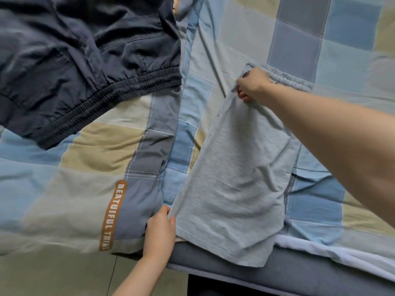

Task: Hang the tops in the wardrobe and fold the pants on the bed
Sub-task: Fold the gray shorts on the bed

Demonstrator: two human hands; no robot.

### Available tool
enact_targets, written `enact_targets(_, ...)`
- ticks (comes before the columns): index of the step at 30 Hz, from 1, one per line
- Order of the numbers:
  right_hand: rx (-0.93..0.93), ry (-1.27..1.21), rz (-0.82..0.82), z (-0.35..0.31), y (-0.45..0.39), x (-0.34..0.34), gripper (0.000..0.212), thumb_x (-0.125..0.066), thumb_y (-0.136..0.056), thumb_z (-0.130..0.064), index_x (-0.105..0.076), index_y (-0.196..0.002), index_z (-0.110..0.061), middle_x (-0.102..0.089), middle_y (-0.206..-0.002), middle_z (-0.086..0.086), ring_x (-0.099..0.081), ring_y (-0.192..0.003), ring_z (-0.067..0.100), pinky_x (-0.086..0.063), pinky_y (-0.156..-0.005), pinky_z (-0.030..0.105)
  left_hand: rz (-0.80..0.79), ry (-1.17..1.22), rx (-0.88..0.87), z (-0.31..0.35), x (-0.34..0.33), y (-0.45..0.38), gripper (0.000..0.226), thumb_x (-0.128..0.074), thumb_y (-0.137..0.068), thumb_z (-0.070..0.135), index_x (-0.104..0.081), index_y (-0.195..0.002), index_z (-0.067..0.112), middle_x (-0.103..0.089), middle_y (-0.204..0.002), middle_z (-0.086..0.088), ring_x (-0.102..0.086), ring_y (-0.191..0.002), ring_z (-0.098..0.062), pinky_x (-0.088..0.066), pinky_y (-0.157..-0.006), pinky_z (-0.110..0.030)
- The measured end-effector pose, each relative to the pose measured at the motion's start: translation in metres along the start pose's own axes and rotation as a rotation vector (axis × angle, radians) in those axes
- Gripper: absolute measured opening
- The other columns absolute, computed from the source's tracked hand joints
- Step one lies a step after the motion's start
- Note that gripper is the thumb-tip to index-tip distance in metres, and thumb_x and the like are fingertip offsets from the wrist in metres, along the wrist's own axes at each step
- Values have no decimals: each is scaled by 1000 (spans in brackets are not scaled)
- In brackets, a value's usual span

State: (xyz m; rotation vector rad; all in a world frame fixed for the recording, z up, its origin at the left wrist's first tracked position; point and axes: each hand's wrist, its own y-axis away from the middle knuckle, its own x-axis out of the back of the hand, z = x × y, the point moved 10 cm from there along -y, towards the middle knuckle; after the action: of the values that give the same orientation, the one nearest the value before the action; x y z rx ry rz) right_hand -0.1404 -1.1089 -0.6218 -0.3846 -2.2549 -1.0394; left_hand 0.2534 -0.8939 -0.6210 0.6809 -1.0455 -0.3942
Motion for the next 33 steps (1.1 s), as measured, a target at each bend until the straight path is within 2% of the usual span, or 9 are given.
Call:
enact_targets(3,135,45,-129,-8,11,-15,10,-52,-85,-12,-60,-80,-10,-57,-78,16,-56,-73,26,-52,-66,36,-5,-68,-16,0,-6,3,29,-56,-89,5,-39,-67,13,-47,-62,0,-41,-59,-19,-29,-57,-34)
enact_targets(7,226,-66,-273,-9,24,-26,39,-58,-88,-6,-54,-127,-3,-60,-102,9,-54,-85,17,-43,-57,17,-56,-197,-29,3,-18,4,32,-51,-90,2,-32,-68,14,-45,-66,-2,-48,-65,-25,-29,-60,-35)
enact_targets(10,223,-146,-67,5,30,1,39,-51,-87,-6,-56,-126,-8,-62,-107,5,-54,-88,13,-41,-61,14,-53,-285,-35,10,-20,2,16,-40,-92,-6,-48,-93,8,-59,-101,-14,-59,-96,-36,-39,-70,-36)
enact_targets(14,199,-75,188,72,76,37,26,-48,-87,-8,-59,-110,-14,-57,-87,-1,-52,-80,15,-33,-66,21,-26,-359,-56,30,-23,13,65,-45,-87,-3,-23,-147,5,-35,-142,-16,-45,-121,-37,-40,-96,-42)
enact_targets(16,77,-56,215,139,109,43,24,-48,-87,-6,-58,-108,-13,-56,-86,2,-51,-80,18,-35,-70,26,17,-469,-137,51,-28,25,84,-52,-83,2,-7,-154,9,-17,-156,-13,-28,-137,-39,-31,-109,-48)
enact_targets(21,-476,-439,3,296,208,-5,8,-44,-96,-2,-51,-100,-5,-60,-87,17,-61,-65,25,-56,-61,33,-79,-626,-628,114,-84,67,95,-73,-58,-3,-44,-146,17,-38,-152,-17,-39,-135,-47,-43,-102,-58)
enact_targets(26,-786,-846,-254,326,278,-70,12,-51,-96,-18,-57,-90,-9,-64,-76,10,-62,-62,21,-54,-63,29,-339,-823,-624,105,-162,75,114,-64,-84,39,36,-138,44,47,-148,3,35,-139,-40,2,-111,-69)
enact_targets(29,-819,-1129,-301,310,283,-85,18,-52,-96,-26,-63,-92,-13,-70,-82,6,-66,-78,23,-53,-75,35,-339,-850,-613,104,-177,78,124,-71,-80,43,41,-132,52,48,-148,2,39,-136,-44,-2,-104,-76)
enact_targets(33,-803,-1345,-191,297,272,-81,10,-54,-95,-15,-59,-99,-8,-66,-86,9,-60,-66,20,-48,-56,26,-259,-894,-672,111,-175,83,119,-70,-82,30,33,-135,59,44,-151,2,31,-138,-50,-7,-99,-81)
